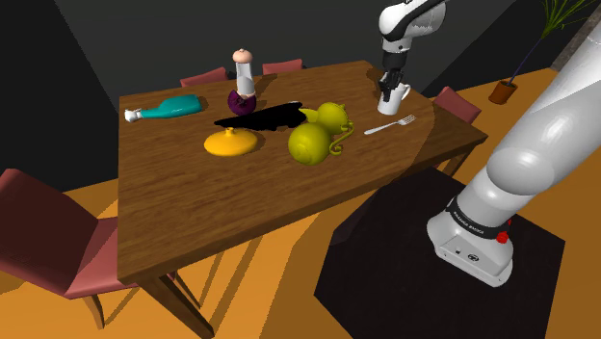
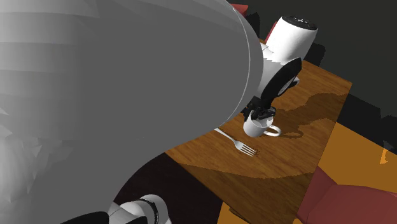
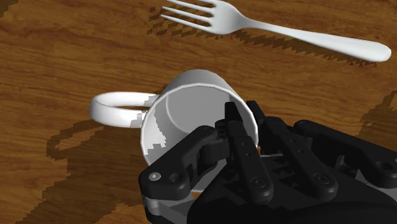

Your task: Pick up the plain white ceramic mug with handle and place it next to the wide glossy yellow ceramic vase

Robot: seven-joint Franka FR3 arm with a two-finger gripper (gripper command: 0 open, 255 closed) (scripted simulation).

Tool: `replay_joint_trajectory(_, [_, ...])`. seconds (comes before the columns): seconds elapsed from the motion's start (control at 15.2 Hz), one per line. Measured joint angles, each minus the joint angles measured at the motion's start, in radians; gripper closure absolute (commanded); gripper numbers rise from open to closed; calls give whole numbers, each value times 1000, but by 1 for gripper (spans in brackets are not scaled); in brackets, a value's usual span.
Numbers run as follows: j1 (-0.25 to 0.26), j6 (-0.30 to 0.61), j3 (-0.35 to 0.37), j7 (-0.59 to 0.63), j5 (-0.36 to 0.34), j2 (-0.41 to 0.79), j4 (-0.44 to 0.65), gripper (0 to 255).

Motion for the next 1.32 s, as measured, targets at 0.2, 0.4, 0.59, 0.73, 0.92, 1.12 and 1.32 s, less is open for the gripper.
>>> replay_joint_trajectory(0.2, [0, -5, 0, 0, -1, -4, 1, 255])
replay_joint_trajectory(0.4, [1, -37, 0, 1, -5, -21, 18, 255])
replay_joint_trajectory(0.59, [2, -80, 1, 3, -11, -44, 38, 255])
replay_joint_trajectory(0.73, [3, -107, 2, 6, -15, -60, 50, 255])
replay_joint_trajectory(0.92, [4, -144, 3, 5, -17, -74, 74, 255])
replay_joint_trajectory(1.12, [5, -186, 5, 6, -20, -91, 99, 255])
replay_joint_trajectory(1.32, [6, -222, 7, 7, -23, -107, 119, 255])
